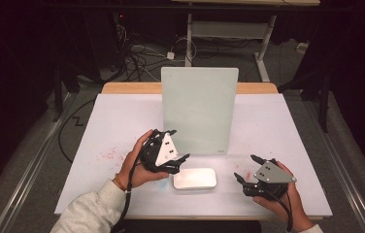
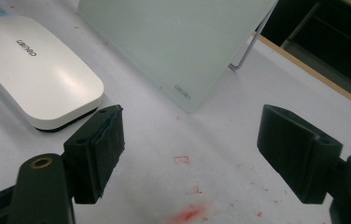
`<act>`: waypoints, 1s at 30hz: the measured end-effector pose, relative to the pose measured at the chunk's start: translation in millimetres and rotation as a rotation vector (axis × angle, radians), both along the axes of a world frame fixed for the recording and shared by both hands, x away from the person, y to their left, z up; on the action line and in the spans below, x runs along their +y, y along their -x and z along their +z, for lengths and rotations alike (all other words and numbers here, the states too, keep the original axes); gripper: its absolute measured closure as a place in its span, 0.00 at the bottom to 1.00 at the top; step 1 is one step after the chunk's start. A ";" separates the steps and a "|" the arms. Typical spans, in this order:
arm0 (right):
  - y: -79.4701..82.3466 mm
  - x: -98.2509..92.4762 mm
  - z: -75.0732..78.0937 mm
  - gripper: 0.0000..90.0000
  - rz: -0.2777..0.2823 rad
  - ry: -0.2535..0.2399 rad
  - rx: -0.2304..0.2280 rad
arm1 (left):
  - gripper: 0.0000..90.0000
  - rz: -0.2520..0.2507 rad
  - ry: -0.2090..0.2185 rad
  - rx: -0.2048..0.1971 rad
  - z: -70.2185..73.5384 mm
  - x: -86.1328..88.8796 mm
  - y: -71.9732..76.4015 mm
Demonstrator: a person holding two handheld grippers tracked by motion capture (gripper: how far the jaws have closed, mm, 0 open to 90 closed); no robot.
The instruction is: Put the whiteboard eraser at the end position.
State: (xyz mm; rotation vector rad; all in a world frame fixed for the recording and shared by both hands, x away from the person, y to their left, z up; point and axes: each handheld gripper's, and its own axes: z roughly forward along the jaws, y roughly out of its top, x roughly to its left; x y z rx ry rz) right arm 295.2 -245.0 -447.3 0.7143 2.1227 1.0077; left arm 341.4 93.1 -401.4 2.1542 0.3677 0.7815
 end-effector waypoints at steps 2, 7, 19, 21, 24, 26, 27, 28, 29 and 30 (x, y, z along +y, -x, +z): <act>0.2 0.0 0.2 0.26 0.000 -0.001 -0.001 | 0.21 0.010 0.000 -0.010 0.5 2.8 0.1; 0.5 0.3 0.6 0.26 -0.001 -0.001 -0.002 | 0.21 0.024 -0.006 -0.026 1.5 8.3 0.8; 3.8 -2.2 2.8 0.26 -0.011 -0.007 -0.016 | 0.21 0.046 0.009 -0.050 1.6 24.8 5.1; 4.7 -3.0 3.4 0.26 -0.016 -0.009 -0.018 | 0.21 0.054 0.009 -0.054 0.9 28.7 6.3; 6.0 -3.8 4.1 0.26 -0.019 -0.009 -0.022 | 0.21 0.066 0.016 -0.058 -0.4 34.6 8.1; 6.7 -4.5 4.6 0.26 -0.021 -0.010 -0.024 | 0.21 0.071 0.019 -0.060 -1.8 38.4 8.9; 7.0 -4.7 4.8 0.26 -0.024 -0.014 -0.025 | 0.21 0.080 0.020 -0.061 -2.7 39.7 9.1; 7.3 -5.0 5.0 0.26 -0.026 -0.015 -0.026 | 0.20 0.088 0.018 -0.060 -3.3 40.5 9.2; 7.4 -5.3 5.1 0.26 -0.024 -0.014 -0.027 | 0.20 0.096 0.017 -0.059 -4.4 41.9 9.5; 7.7 -5.5 5.3 0.26 -0.025 -0.014 -0.028 | 0.20 0.097 0.020 -0.061 -5.3 43.3 10.4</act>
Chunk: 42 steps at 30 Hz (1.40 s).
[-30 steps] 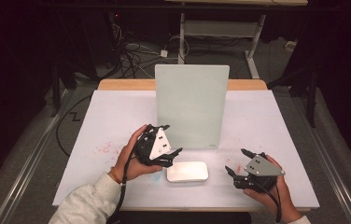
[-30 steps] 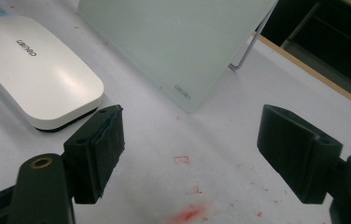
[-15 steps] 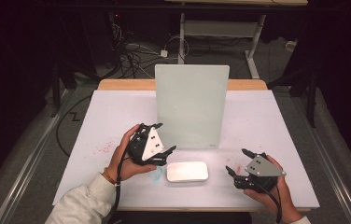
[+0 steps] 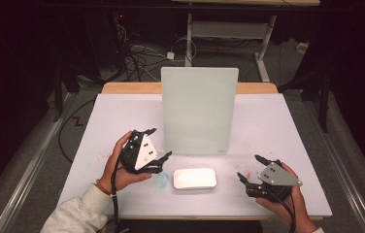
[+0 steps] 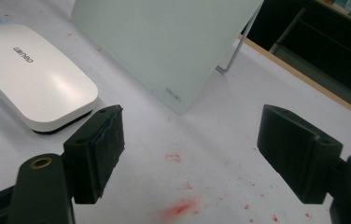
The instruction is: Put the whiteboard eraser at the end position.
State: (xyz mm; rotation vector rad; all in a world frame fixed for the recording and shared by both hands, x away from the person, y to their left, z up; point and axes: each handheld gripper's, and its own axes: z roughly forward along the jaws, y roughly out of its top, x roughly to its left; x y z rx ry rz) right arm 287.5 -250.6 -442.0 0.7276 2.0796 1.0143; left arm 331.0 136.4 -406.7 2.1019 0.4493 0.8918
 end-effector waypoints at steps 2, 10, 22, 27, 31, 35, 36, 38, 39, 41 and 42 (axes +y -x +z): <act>0.6 -0.2 0.0 0.26 -0.003 -0.001 0.000 | 0.20 0.000 0.003 -0.003 -1.5 2.9 1.6; 2.2 -2.2 0.6 0.26 -0.012 -0.005 -0.004 | 0.20 0.023 0.022 -0.017 -9.9 19.1 8.9; 5.0 -6.2 2.6 0.26 -0.035 -0.011 -0.019 | 0.20 0.095 0.030 0.005 -29.0 46.0 15.2; 3.8 -8.8 1.1 0.26 -0.042 -0.010 -0.016 | 0.20 0.115 0.025 0.034 -38.7 55.0 17.5; 2.4 -11.2 1.0 0.26 -0.049 -0.015 -0.016 | 0.20 0.122 0.005 0.057 -49.0 58.7 19.5; 2.1 -12.0 1.1 0.26 -0.054 -0.016 -0.019 | 0.19 0.128 -0.014 0.096 -60.1 64.4 23.5; 2.3 -12.1 1.0 0.26 -0.055 -0.016 -0.016 | 0.20 0.131 -0.012 0.114 -63.2 66.7 24.4; 2.2 -12.0 0.6 0.26 -0.055 -0.014 -0.015 | 0.20 0.140 -0.009 0.148 -67.7 69.9 25.7; 2.0 -11.8 0.5 0.26 -0.054 -0.013 -0.016 | 0.20 0.140 -0.017 0.158 -69.4 71.4 27.0; 1.9 -11.5 0.1 0.26 -0.053 -0.010 -0.014 | 0.18 0.140 -0.007 0.170 -70.8 74.0 29.5; 1.6 -11.5 -0.2 0.26 -0.051 -0.009 -0.015 | 0.18 0.141 0.004 0.177 -70.8 74.9 30.4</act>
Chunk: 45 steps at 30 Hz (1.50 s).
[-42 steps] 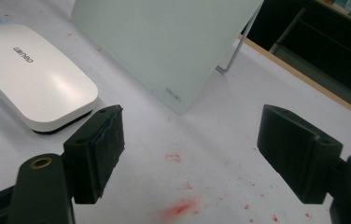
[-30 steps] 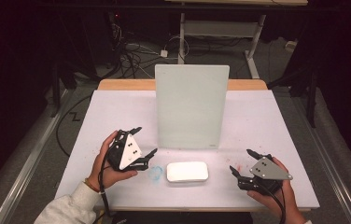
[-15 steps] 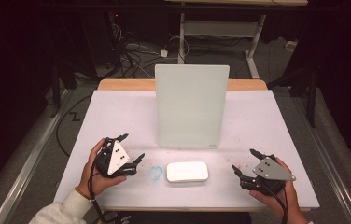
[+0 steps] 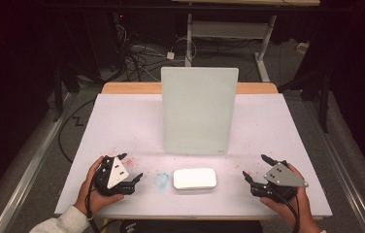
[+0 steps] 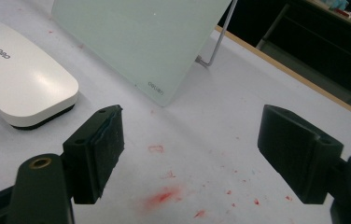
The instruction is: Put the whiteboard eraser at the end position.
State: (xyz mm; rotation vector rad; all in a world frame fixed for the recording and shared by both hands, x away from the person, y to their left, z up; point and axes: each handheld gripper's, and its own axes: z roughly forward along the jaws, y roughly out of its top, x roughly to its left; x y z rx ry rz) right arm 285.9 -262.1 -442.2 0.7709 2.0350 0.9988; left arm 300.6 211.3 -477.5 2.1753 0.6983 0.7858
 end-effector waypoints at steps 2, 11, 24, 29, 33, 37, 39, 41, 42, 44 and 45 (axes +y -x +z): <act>-0.5 -0.2 -0.2 0.26 0.001 0.001 0.003 | 0.17 0.001 -0.003 0.002 -0.5 0.0 1.2; -1.0 2.2 -1.3 0.26 0.009 0.009 0.004 | 0.18 -0.003 -0.011 -0.013 0.2 -1.7 3.0; 0.6 7.3 -1.8 0.26 0.013 0.029 0.007 | 0.18 -0.003 -0.024 -0.036 4.1 2.3 6.2; 0.7 6.9 -1.6 0.26 0.016 0.027 0.004 | 0.17 0.000 -0.014 -0.045 6.0 2.6 8.1; 0.8 7.1 -0.9 0.26 0.018 0.029 -0.001 | 0.18 0.001 -0.010 -0.046 6.2 3.5 8.7; 0.1 8.8 -1.3 0.26 0.022 0.032 0.002 | 0.18 0.002 -0.012 -0.044 6.3 4.5 8.9; -0.5 9.3 -1.6 0.26 0.023 0.032 0.004 | 0.18 0.000 -0.022 -0.039 5.5 4.3 8.8; -0.8 9.8 -1.6 0.26 0.024 0.031 0.005 | 0.18 -0.002 -0.025 -0.037 4.9 3.8 9.1; -1.0 10.0 -1.6 0.26 0.024 0.032 0.005 | 0.18 -0.002 -0.024 -0.036 5.2 3.9 9.0; -1.5 10.1 -1.6 0.26 0.027 0.031 0.005 | 0.18 0.004 -0.017 -0.039 5.7 4.0 8.3; -1.7 9.9 -1.7 0.26 0.027 0.030 0.005 | 0.18 0.006 -0.014 -0.038 5.8 4.1 7.6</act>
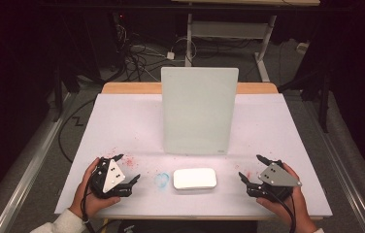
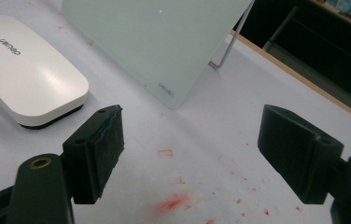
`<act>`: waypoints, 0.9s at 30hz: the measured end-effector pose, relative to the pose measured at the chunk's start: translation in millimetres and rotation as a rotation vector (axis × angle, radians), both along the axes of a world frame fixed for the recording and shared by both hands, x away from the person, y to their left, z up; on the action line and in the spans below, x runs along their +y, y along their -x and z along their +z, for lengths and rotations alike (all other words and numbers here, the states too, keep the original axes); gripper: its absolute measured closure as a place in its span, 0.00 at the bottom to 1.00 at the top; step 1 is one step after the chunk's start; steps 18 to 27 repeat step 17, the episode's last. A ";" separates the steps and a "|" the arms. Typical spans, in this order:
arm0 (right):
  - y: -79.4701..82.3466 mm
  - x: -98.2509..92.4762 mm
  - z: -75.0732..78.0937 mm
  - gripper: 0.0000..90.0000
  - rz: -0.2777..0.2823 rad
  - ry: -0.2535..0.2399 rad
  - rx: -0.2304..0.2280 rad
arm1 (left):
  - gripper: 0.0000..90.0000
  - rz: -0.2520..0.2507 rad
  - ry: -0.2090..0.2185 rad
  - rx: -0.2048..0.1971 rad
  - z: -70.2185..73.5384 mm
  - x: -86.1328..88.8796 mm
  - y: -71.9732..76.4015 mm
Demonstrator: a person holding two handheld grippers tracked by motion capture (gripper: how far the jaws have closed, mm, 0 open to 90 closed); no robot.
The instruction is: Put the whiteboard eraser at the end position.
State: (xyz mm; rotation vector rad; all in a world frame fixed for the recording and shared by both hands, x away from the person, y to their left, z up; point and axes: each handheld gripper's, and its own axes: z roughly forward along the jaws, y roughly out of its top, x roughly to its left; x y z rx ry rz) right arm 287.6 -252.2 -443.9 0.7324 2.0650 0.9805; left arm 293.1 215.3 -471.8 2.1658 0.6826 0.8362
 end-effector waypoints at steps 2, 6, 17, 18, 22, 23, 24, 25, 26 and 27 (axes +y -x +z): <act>-1.0 -1.2 -0.8 0.26 0.000 0.000 0.002 | 0.18 0.002 0.001 0.005 -0.1 0.0 -1.4; -2.1 -3.0 -1.9 0.26 -0.003 -0.002 0.005 | 0.18 0.003 0.000 0.005 -0.5 -1.5 -2.8; -3.5 -4.5 -3.2 0.26 -0.012 -0.001 0.013 | 0.18 0.030 0.020 0.001 -0.8 -2.0 -8.0; -3.5 -4.5 -3.2 0.26 -0.012 -0.001 0.013 | 0.18 0.030 0.020 0.001 -0.8 -2.0 -8.0; -3.5 -4.5 -3.2 0.26 -0.012 -0.001 0.013 | 0.18 0.030 0.020 0.001 -0.8 -2.0 -8.0; -3.5 -4.5 -3.2 0.26 -0.012 -0.001 0.013 | 0.18 0.030 0.020 0.001 -0.8 -2.0 -8.0; -3.5 -4.5 -3.2 0.26 -0.012 -0.001 0.013 | 0.18 0.030 0.020 0.001 -0.8 -2.0 -8.0; -3.5 -4.5 -3.2 0.26 -0.012 -0.001 0.013 | 0.18 0.030 0.020 0.001 -0.8 -2.0 -8.0; -3.5 -4.5 -3.2 0.26 -0.012 -0.001 0.013 | 0.18 0.030 0.020 0.001 -0.8 -2.0 -8.0; -3.5 -4.5 -3.2 0.26 -0.012 -0.001 0.013 | 0.18 0.030 0.020 0.001 -0.8 -2.0 -8.0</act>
